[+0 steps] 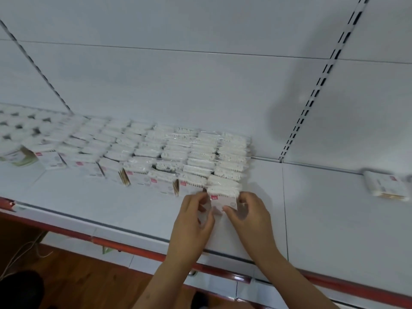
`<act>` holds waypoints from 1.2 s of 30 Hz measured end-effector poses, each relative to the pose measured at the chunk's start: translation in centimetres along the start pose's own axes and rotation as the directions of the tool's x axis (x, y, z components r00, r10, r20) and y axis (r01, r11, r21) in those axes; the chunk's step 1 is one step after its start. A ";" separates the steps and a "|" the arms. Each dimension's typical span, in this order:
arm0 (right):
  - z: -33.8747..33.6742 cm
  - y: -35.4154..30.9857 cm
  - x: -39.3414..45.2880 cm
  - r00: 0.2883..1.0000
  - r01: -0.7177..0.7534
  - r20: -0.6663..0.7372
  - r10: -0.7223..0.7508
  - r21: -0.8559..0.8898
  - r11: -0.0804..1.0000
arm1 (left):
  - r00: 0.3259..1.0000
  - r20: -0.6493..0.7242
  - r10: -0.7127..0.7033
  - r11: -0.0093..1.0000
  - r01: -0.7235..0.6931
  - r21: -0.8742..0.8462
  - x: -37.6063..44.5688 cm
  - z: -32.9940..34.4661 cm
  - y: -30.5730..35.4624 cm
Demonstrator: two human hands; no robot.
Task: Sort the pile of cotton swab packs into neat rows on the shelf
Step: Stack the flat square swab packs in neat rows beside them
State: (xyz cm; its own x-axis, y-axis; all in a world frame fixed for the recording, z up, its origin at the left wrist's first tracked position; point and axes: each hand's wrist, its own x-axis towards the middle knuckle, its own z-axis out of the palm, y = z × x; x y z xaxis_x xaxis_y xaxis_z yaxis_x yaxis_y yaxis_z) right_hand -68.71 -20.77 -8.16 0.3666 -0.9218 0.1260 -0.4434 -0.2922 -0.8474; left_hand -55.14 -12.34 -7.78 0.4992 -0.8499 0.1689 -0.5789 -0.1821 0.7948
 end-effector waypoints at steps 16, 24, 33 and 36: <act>-5.8 2.8 6.0 0.919 -0.183 -0.361 0.160 -0.031 0.983 | 0.964 -0.229 0.139 0.977 -0.096 0.192 4.3 -2.1 -1.9; -4.8 2.1 10.8 0.909 -0.230 -0.346 0.233 0.049 0.972 | 0.970 -0.145 0.195 0.976 -0.177 0.130 4.8 -3.0 -1.7; -4.6 1.5 10.0 0.975 -0.171 -0.147 0.169 -0.006 0.985 | 0.967 -0.152 0.202 0.976 -0.187 0.111 6.6 -4.6 -0.4; -6.3 1.5 9.1 0.959 -0.186 -0.214 0.185 0.016 0.982 | 0.964 -0.175 0.198 0.978 -0.184 0.094 6.8 -4.7 0.8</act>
State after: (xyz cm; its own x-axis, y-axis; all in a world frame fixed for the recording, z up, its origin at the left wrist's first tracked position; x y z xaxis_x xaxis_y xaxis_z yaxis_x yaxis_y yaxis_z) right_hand -71.22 -31.18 -5.00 0.0949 -0.9927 0.0742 -0.4906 -0.1115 -0.8642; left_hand -49.13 -15.92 -3.26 0.4793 -0.7692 0.4225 -0.7189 -0.0679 0.6918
